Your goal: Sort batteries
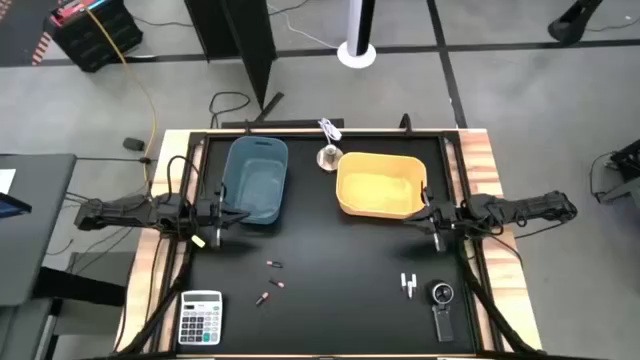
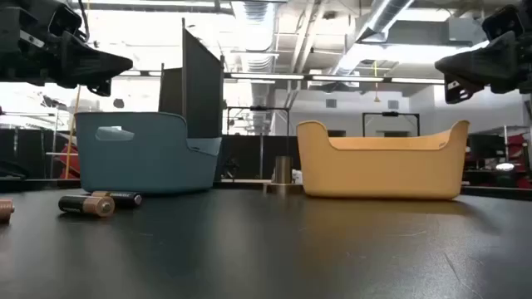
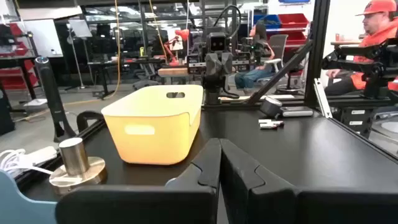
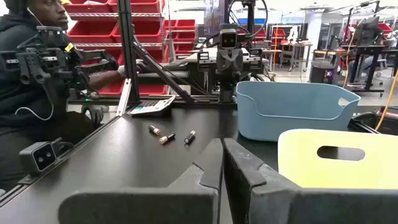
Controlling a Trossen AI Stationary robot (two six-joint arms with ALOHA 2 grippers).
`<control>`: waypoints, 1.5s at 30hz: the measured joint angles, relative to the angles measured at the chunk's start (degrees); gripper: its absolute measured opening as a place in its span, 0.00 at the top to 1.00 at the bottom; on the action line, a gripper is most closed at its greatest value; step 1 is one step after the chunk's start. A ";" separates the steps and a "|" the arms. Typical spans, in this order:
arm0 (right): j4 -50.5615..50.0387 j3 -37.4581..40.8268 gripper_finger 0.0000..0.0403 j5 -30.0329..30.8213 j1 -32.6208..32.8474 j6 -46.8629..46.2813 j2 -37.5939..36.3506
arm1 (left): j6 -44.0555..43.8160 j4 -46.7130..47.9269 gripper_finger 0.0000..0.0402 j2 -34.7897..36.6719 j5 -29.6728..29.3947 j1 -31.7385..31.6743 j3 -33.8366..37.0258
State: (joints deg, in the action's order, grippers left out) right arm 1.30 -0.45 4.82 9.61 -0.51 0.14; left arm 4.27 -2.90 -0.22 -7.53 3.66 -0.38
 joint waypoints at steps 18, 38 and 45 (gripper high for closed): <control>0.02 -0.02 0.92 0.00 0.00 0.00 0.01 | 0.00 0.01 1.00 0.01 0.00 -0.02 0.00; 0.00 0.00 0.92 0.02 0.00 0.00 0.00 | -11.83 -7.65 1.00 -0.03 -0.63 0.00 0.00; 0.02 0.00 0.92 0.02 0.00 0.40 0.00 | -21.21 -7.86 1.00 -0.34 16.91 0.53 0.00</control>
State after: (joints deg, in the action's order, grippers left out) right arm 1.32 -0.45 4.84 9.61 -0.11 0.14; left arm -16.94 -10.76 -0.57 9.38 4.19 -0.38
